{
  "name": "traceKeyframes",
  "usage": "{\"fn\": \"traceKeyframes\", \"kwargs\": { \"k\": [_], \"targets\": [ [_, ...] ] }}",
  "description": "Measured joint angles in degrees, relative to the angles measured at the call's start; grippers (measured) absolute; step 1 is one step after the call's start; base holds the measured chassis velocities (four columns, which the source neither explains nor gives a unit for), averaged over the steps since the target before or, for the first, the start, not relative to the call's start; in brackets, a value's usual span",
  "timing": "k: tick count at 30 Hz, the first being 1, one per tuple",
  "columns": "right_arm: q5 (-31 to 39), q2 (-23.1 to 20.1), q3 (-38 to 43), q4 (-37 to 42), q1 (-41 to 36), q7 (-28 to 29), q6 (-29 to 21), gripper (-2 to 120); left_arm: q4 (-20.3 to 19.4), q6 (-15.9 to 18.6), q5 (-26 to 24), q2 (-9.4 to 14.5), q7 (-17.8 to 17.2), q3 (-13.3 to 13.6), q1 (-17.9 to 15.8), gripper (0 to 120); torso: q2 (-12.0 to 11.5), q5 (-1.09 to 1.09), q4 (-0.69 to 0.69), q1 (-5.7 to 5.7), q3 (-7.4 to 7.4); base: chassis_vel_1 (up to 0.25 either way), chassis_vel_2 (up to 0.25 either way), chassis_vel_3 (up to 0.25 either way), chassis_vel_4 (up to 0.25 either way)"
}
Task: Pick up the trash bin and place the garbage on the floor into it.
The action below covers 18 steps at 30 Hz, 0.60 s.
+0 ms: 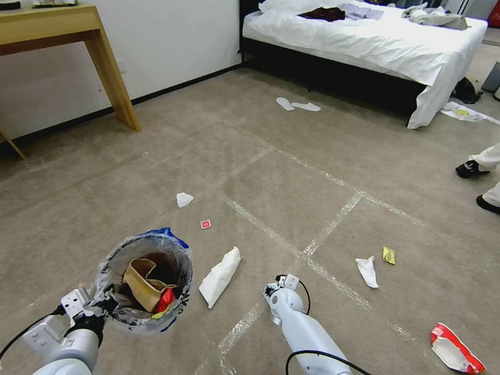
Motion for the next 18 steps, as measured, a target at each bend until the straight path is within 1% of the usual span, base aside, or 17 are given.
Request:
{"fn": "traceKeyframes", "kwargs": {
  "k": [2, 3, 4, 5, 6, 7, 8, 9, 10, 11, 13, 17, 18],
  "targets": [
    [-0.2, 0.0, -0.3, 0.5, -0.5, -0.1, 0.0, 28, 0.0, -0.1, 0.1, 0.0, 0.0, 0.0, 0.1, 1, 0.0, 0.00, 0.00, 0.00, 0.00, 0.000, 0.000, 0.000, 0.000],
    [-0.2, 0.0, -0.3, 0.5, -0.5, -0.1, 0.0, 28, 0.0, -0.1, 0.1, 0.0, 0.0, 0.0, 0.1, 1, 0.0, 0.00, 0.00, 0.00, 0.00, 0.000, 0.000, 0.000, 0.000],
    [-0.2, -0.1, -0.4, 1.1, -0.8, -0.1, 0.0, 23, 0.0, -0.1, 0.1, 0.0, 0.0, 0.0, 0.1, 1, 0.0, 0.00, 0.00, 0.00, 0.00, 0.000, 0.000, 0.000, 0.000],
    [-0.2, -0.1, -0.4, 1.1, -0.8, -0.1, 0.0, 23, 0.0, -0.1, 0.1, 0.0, 0.0, 0.0, 0.1, 1, 0.0, 0.00, 0.00, 0.00, 0.00, 0.000, 0.000, 0.000, 0.000],
    [-0.2, -0.4, -0.6, 2.2, -1.3, -0.1, 0.0, 16, 0.2, -0.3, 0.1, 0.0, 0.0, 0.0, 0.1, 1, 0.0, 0.00, 0.00, 0.00, 0.00, 0.000, 0.000, 0.000, 0.000],
    [-0.2, -0.4, -0.6, 2.2, -1.3, -0.1, 0.0, 16, 0.2, -0.3, 0.1, 0.0, 0.0, 0.0, 0.1, 1, 0.0, 0.00, 0.00, 0.00, 0.00, 0.000, 0.000, 0.000, 0.000],
    [-0.2, -1.0, -0.7, 3.8, -2.0, 0.1, -0.3, 8, 0.5, -0.3, 0.2, 0.0, 0.0, 0.0, 0.0, 1, 0.0, 0.00, 0.00, 0.00, 0.00, 0.000, 0.000, 0.000, 0.000],
    [-0.1, -1.4, -0.7, 4.8, -2.5, 0.1, -0.5, 4, 0.6, -0.3, 0.3, 0.0, 0.0, 0.1, -0.1, 1, 0.0, 0.00, 0.00, 0.00, 0.00, 0.000, 0.000, 0.000, 0.000],
    [-0.1, -1.4, -0.7, 4.8, -2.5, 0.1, -0.5, 4, 0.6, -0.3, 0.3, 0.0, 0.0, 0.1, -0.1, 1, 0.0, 0.00, 0.00, 0.00, 0.00, 0.000, 0.000, 0.000, 0.000],
    [0.0, -1.6, -0.8, 5.3, -2.7, 0.2, -0.6, 1, 0.7, -0.3, 0.4, -0.1, 0.0, 0.2, -0.2, 1, 0.0, 0.00, 0.00, 0.00, 0.00, 0.000, 0.000, 0.000, 0.000],
    [0.1, -2.0, -0.9, 6.3, -3.2, 0.2, -0.7, 0, 0.8, -0.4, 0.4, -0.2, 0.0, 0.3, -0.3, 1, 0.0, 0.00, 0.00, 0.00, 0.00, 0.000, 0.000, 0.000, 0.000],
    [0.5, -3.5, -1.1, 10.0, -4.8, 0.3, -1.0, 0, 1.0, -0.4, 0.5, -0.2, 0.0, 0.4, -0.5, 1, 0.0, 0.00, 0.00, 0.00, 0.00, 0.000, 0.000, 0.000, 0.000],
    [0.5, -4.4, -1.3, 12.4, -5.8, 0.3, -1.0, 0, 1.0, -0.3, 0.5, -0.1, 0.0, 0.4, -0.7, 1, 0.0, 0.00, 0.00, 0.00, 0.00, 0.000, 0.000, 0.000, 0.000]
  ]
}}
